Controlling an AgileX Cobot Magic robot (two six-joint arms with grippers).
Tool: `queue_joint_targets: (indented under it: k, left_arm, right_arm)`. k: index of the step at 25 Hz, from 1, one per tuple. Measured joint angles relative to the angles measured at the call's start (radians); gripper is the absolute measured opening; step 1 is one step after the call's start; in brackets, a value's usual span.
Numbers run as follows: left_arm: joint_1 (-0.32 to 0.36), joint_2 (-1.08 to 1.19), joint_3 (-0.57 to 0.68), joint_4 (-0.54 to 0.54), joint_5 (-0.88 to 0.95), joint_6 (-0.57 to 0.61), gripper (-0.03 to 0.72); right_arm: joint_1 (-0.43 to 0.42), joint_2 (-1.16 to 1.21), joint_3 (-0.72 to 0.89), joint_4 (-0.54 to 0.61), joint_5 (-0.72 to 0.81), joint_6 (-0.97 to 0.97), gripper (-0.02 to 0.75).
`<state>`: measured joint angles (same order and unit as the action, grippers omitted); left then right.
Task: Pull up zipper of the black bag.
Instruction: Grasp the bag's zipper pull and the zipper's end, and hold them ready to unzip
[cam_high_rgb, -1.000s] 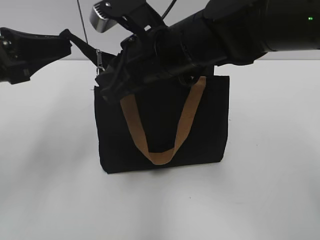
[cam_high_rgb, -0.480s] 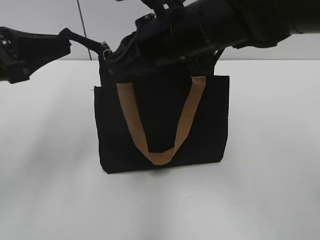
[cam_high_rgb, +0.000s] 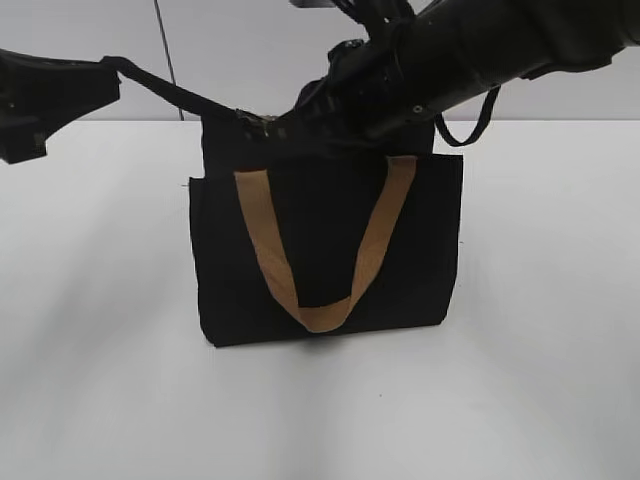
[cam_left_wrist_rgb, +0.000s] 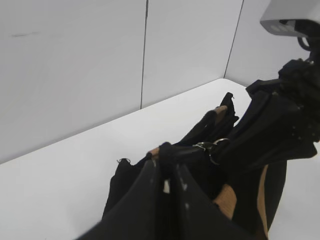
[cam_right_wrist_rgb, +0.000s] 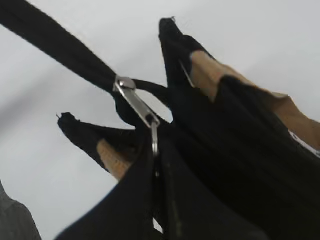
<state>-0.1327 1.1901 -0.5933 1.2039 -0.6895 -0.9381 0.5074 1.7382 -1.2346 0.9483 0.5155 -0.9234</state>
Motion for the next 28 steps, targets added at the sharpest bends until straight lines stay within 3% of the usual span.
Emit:
queue_joint_targets:
  k: [9, 20, 28]
  left_arm:
    - [0.000, -0.001, 0.002, -0.005, 0.026, 0.000, 0.023]
    - [-0.002, -0.019, 0.005, -0.050, 0.044, 0.000, 0.023]
    - [-0.002, -0.027, 0.005, -0.050, 0.051, 0.000, 0.022]
  right_arm:
    - [-0.098, 0.000, 0.000, -0.036, 0.115, 0.103, -0.001]
    - [-0.122, -0.058, 0.000, -0.161, 0.142, 0.200, -0.001]
    - [-0.161, -0.058, 0.000, -0.190, 0.142, 0.244, -0.001]
